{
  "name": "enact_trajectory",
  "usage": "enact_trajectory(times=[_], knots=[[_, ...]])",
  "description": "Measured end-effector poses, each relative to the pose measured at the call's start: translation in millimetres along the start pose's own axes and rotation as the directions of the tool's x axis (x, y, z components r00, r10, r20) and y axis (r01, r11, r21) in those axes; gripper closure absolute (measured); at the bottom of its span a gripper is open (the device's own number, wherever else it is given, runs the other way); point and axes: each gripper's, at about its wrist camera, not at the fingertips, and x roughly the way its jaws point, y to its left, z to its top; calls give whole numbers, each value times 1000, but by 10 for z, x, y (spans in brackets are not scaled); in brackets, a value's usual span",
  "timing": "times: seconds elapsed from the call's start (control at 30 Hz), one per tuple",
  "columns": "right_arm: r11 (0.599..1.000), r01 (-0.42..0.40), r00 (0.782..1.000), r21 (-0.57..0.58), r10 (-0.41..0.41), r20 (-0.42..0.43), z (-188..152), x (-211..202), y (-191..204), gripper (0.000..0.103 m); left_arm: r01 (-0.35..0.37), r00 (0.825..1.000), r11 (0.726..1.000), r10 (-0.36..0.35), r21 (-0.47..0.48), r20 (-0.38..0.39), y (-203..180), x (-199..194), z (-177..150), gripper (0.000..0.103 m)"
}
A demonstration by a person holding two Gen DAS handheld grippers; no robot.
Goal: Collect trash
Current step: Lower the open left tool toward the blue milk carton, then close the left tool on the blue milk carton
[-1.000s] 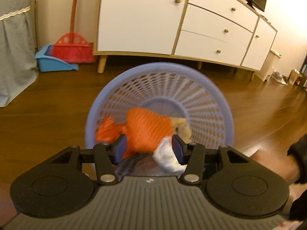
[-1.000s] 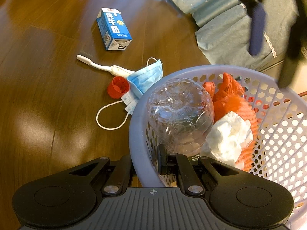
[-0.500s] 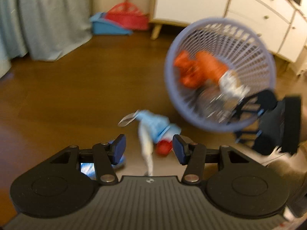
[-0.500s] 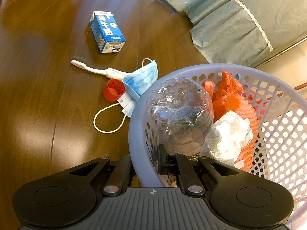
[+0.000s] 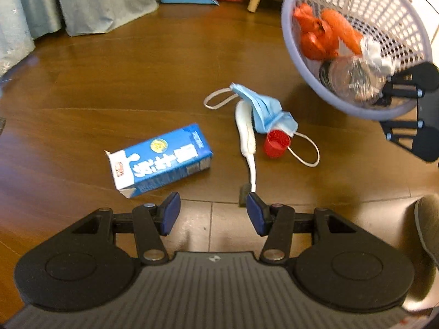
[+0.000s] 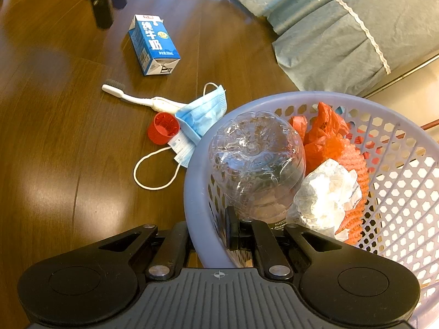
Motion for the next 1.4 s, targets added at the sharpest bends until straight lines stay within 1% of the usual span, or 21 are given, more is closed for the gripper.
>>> enact_trajectory(times=[0.13, 0.27, 0.33, 0.47, 0.53, 0.6, 0.63, 0.7, 0.77, 0.8, 0.87, 0.97, 1.07, 1.1, 1.17, 1.2, 1.27, 1.33, 1.4], knots=[[1000, 0, 1000, -1, 0, 0, -1, -1, -1, 99, -24, 1000, 999, 24, 34, 2, -52, 124, -26, 56], [1000, 0, 1000, 0, 0, 0, -5, 0, -2, 99, -80, 997, 995, 79, 63, 21, 32, 188, 25, 56], [1000, 0, 1000, 0, 0, 0, -5, 1, -2, 99, -113, 993, 989, 111, 91, 27, 89, 234, 60, 56], [1000, -1, 1000, -2, 1, 0, -10, 4, -2, 99, -167, 986, 979, 166, 115, 18, 235, 371, 121, 56], [1000, -1, 1000, -5, 1, -1, -26, 6, 1, 99, -198, 980, 970, 197, 140, 20, 284, 448, 140, 55], [1000, -1, 1000, -8, 1, -2, -40, 10, 8, 99, -218, 976, 956, 217, 198, 27, 292, 516, 164, 55], [1000, -1, 1000, -9, 1, -3, -46, 11, 12, 99, -220, 975, 942, 221, 252, 27, 276, 562, 177, 54], [1000, -1, 1000, -10, 1, -4, -51, 12, 16, 99, -205, 977, 912, 214, 355, 14, 248, 655, 197, 47], [1000, 0, 1000, -9, 0, -4, -55, 12, 15, 99, -192, 978, 890, 209, 414, 4, 247, 739, 233, 45], [1000, 0, 1000, -9, 0, -5, -54, 13, 16, 99, -186, 979, 885, 203, 426, 6, 261, 765, 261, 44], [1000, 0, 1000, -11, 0, -6, -56, 18, 21, 99, -160, 984, 890, 178, 428, -4, 296, 805, 324, 39], [1000, 0, 1000, -14, 0, -8, -64, 18, 28, 98, -105, 991, 897, 132, 429, -33, 321, 873, 402, 35], [1000, 0, 1000, -12, 0, -9, -71, 14, 20, 98, -68, 991, 899, 110, 432, -72, 336, 952, 437, 33], [1000, 0, 1000, -11, 0, -10, -69, 17, 18, 98, -47, 990, 909, 97, 414, -99, 349, 976, 451, 33], [1000, 1, 1000, -7, -1, -11, -70, 20, 10, 98, -18, 988, 930, 74, 366, -139, 367, 981, 474, 42], [1000, 1, 1000, -5, -1, -10, -72, 26, 7, 98, -10, 986, 937, 67, 350, -153, 365, 977, 474, 44], [1000, 1, 1000, -3, -1, -10, -70, 30, 3, 98, 0, 984, 947, 58, 321, -171, 340, 936, 440, 54], [1000, 1, 1000, 0, -1, -10, -66, 29, -2, 98, -5, 982, 955, 62, 297, -181, 300, 886, 376, 56], [1000, 1, 1000, 4, -1, -11, -60, 28, -6, 98, -9, 980, 961, 63, 275, -187, 267, 842, 314, 56]])
